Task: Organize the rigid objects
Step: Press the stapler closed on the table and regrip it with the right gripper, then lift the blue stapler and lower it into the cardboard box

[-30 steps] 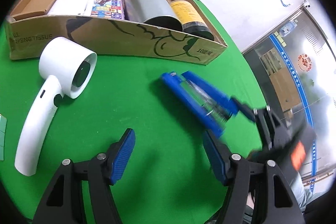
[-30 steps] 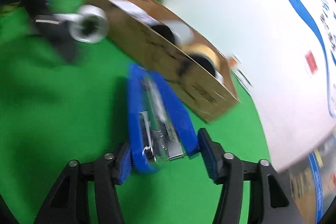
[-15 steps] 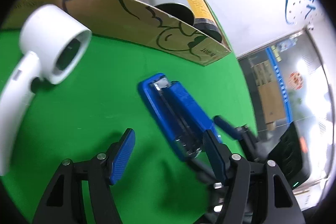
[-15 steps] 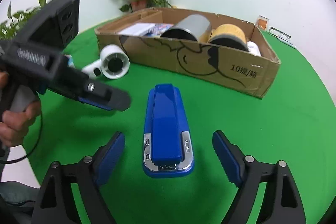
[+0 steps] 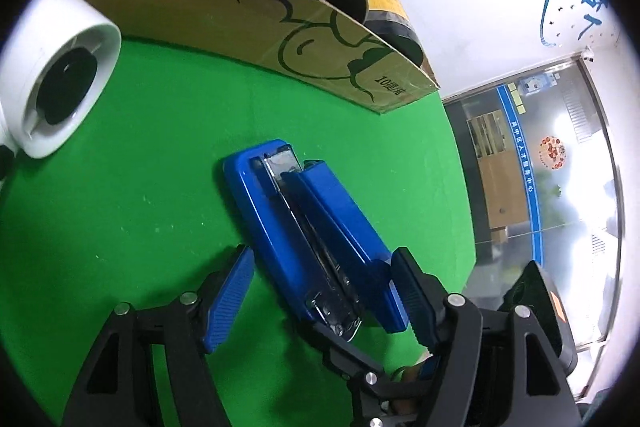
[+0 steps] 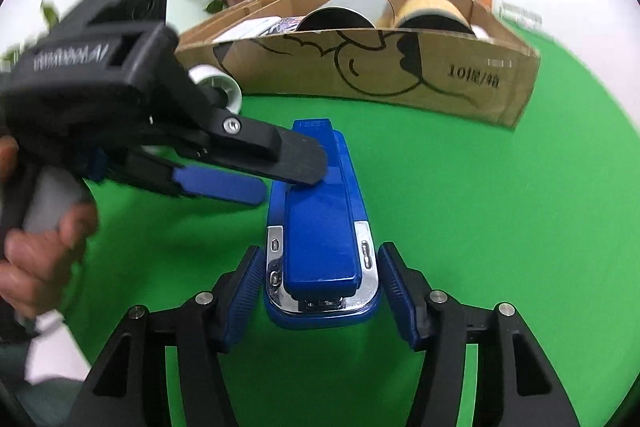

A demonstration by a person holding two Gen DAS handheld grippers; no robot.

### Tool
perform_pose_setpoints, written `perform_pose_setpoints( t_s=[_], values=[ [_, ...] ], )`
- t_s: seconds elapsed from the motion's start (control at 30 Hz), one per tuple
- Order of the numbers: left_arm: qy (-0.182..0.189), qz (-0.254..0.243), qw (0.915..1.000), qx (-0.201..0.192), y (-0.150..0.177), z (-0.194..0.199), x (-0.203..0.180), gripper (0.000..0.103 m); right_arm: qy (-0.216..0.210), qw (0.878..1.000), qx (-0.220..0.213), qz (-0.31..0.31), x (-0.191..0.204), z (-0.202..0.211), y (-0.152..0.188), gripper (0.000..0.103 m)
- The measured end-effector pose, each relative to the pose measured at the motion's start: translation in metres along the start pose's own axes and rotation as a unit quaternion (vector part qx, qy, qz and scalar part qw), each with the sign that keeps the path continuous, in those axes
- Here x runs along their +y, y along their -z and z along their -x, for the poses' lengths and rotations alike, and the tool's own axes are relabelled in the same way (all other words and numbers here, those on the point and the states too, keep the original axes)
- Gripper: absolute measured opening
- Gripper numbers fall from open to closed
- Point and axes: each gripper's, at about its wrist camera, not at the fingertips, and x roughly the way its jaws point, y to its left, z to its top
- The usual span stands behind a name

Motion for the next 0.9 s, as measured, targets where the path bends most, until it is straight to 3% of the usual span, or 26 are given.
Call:
perform_pose_setpoints(
  t_s=[0.17, 0.43, 0.63, 0.9],
  values=[
    [0.012, 0.009, 0.9999, 0.007, 0.002, -0.001, 0.0, 0.067, -0.026, 0.999, 0.001, -0.027, 0.0, 0.009, 0.006, 0.056],
    [-0.011, -0.042, 0.999, -0.009, 0.01, 0.017, -0.022, 0.061, -0.042, 0.999, -0.022, -0.015, 0.009, 0.018, 0.0, 0.054],
    [-0.011, -0.085, 0.995, -0.052, -0.001, 0.051, -0.05, 0.054, -0.038, 0.997, -0.07, 0.003, 0.023, 0.04, -0.023, 0.054],
    [-0.012, -0.112, 0.9897, -0.089, -0.048, 0.094, -0.058, 0.051, -0.029, 0.993, -0.106, 0.032, 0.043, 0.05, -0.076, 0.054]
  ],
)
